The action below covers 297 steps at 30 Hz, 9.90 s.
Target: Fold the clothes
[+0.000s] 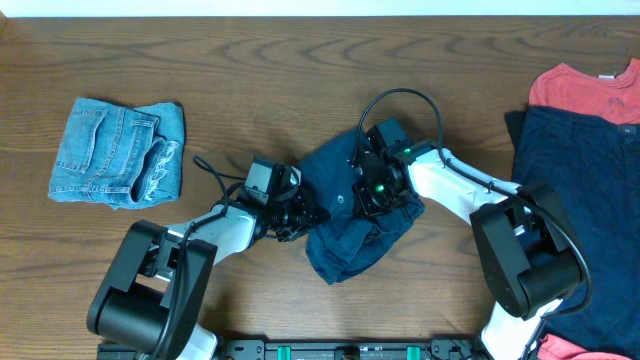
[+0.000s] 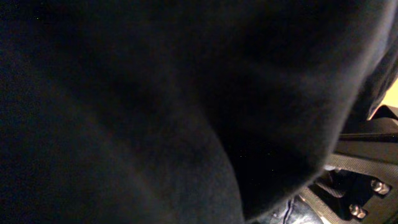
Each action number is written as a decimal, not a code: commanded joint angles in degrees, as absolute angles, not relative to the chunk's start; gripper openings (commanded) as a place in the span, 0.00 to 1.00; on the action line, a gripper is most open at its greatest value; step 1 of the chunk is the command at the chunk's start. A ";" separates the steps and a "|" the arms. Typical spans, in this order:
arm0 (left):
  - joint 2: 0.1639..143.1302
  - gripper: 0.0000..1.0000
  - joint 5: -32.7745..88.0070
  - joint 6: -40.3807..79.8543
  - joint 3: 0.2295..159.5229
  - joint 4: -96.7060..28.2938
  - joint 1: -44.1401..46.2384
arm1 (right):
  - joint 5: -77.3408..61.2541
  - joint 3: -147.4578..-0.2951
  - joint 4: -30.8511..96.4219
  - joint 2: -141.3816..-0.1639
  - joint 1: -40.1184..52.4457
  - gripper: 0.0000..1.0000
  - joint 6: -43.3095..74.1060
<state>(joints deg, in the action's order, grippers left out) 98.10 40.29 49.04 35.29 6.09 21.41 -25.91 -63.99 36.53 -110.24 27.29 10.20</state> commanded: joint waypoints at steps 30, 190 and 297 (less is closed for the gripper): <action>78.39 0.06 42.02 28.03 64.53 -15.29 -19.86 | -22.90 -67.02 44.01 -82.39 15.81 0.08 10.70; 42.59 0.98 15.35 -9.37 70.74 -67.11 -5.39 | -4.93 -11.44 3.99 -4.08 12.88 0.99 -4.78; 0.23 0.98 6.59 -3.97 0.23 -3.44 0.69 | -6.24 -0.32 3.68 -0.71 8.84 0.99 -4.58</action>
<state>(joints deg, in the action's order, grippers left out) 0.58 5.80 -4.47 0.73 -0.86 0.45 -5.98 -0.38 3.49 -0.86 9.41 -4.05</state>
